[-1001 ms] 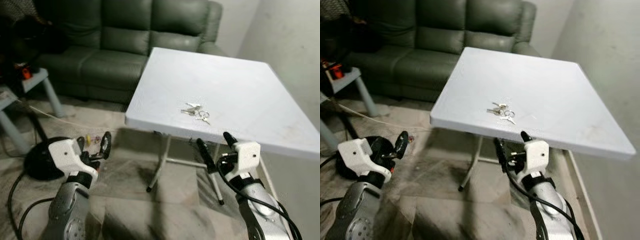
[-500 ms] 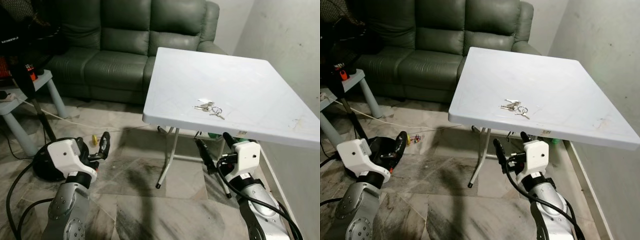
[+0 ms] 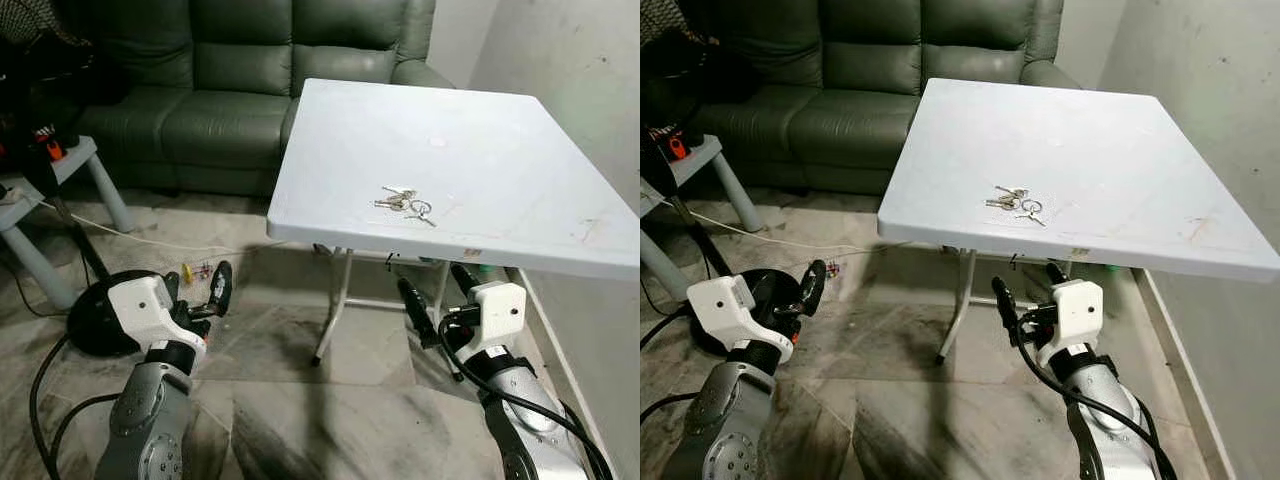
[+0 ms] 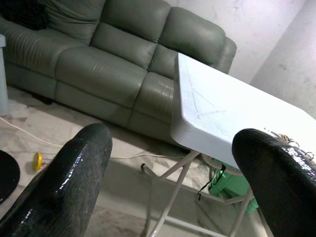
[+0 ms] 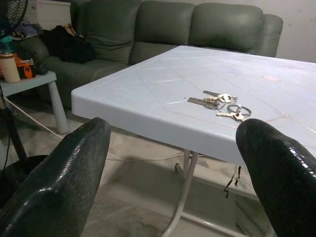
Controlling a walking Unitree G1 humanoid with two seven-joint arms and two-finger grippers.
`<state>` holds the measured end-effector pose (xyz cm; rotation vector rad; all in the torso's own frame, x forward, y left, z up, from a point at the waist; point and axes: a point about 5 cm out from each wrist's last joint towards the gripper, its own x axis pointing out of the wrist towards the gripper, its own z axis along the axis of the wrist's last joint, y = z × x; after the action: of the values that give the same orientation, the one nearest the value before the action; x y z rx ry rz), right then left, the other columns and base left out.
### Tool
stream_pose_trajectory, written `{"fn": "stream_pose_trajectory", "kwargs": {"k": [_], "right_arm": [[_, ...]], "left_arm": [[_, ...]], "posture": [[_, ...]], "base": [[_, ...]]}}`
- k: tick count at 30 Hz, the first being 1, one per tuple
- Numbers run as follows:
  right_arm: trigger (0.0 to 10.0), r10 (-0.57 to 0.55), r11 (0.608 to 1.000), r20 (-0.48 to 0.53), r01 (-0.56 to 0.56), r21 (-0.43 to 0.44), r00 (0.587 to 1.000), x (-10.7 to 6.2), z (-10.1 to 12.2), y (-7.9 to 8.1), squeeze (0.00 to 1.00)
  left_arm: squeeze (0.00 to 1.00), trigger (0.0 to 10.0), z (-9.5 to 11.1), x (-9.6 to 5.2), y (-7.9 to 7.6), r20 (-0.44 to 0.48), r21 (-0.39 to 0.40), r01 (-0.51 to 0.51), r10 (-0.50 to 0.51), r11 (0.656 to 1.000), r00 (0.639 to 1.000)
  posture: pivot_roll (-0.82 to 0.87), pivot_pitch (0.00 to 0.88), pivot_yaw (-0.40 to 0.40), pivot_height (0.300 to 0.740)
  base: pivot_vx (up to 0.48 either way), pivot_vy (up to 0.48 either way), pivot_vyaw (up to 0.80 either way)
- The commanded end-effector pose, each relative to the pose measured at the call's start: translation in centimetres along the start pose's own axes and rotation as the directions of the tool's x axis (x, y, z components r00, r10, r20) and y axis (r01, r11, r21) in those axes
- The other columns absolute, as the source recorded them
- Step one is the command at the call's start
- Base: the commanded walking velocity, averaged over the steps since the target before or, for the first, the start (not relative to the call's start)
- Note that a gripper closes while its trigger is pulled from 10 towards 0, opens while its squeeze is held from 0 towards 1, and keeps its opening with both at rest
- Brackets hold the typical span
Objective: Hang keys on a hook
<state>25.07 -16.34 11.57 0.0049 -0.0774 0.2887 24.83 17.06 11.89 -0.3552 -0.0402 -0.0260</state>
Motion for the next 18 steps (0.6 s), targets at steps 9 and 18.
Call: {"fn": "stream_pose_trajectory", "kwargs": {"k": [9,18], "right_arm": [[10.0,0.005,1.0,0.019,-0.005,0.003,1.0,0.35,0.62,0.09,0.0],[10.0,0.002,1.0,0.019,-0.002,0.006,1.0,0.29,0.59,0.1,0.0]], "left_arm": [[0.0,10.0,0.05,0.07,-0.13,-0.004,0.001,-0.001,0.001,1.0,1.0],[0.0,10.0,0.04,0.14,-0.26,-0.006,0.004,0.008,-0.008,1.0,1.0]], "posture": [[0.02,0.001,-0.057,0.732],[0.02,0.002,-0.054,0.732]], "base": [[0.323,0.0,0.0],[0.383,0.0,0.0]]}}
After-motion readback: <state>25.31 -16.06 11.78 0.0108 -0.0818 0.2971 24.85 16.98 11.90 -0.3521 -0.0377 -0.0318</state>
